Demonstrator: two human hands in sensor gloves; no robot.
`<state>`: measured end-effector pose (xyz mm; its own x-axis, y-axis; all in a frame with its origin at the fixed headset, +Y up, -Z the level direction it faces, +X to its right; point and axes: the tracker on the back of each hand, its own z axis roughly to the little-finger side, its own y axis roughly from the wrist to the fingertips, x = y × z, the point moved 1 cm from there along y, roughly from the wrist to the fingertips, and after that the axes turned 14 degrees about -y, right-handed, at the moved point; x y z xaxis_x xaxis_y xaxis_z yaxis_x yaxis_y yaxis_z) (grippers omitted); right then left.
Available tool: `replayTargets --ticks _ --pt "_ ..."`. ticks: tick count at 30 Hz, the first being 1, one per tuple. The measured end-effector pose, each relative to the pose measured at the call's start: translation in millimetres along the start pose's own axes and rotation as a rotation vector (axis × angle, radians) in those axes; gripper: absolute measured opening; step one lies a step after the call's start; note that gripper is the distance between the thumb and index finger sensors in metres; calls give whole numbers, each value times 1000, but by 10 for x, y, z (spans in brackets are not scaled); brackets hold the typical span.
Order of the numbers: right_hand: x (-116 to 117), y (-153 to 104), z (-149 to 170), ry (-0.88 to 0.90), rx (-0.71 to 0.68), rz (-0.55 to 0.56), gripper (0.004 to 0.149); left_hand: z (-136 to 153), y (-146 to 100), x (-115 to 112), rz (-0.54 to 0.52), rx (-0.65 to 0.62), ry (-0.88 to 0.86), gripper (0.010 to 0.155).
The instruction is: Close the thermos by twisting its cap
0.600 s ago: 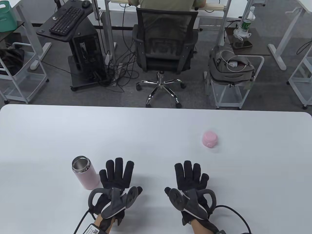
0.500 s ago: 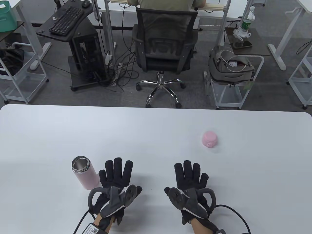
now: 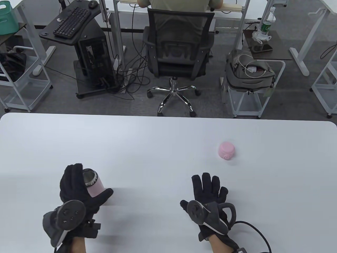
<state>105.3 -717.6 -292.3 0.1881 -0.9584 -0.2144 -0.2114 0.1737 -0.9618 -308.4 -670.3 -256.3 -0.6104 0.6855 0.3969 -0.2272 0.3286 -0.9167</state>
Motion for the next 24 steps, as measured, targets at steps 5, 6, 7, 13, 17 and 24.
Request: replayTargets --ticks 5,6,7,13,17,24 --pt "24 -3 39 6 10 -7 96 650 30 -227 164 246 -127 120" --pt "29 -4 41 6 9 -11 96 729 24 -309 216 276 -150 118" --pt "31 -5 40 4 8 -14 96 803 18 -404 262 316 -170 114" --pt "17 -19 42 1 3 -23 96 980 -21 -666 290 435 -183 100" --pt "18 -23 48 1 2 -29 96 1032 -17 -716 242 471 -214 95" --pt "20 -25 47 -1 0 -42 96 992 40 -760 246 462 -202 101"
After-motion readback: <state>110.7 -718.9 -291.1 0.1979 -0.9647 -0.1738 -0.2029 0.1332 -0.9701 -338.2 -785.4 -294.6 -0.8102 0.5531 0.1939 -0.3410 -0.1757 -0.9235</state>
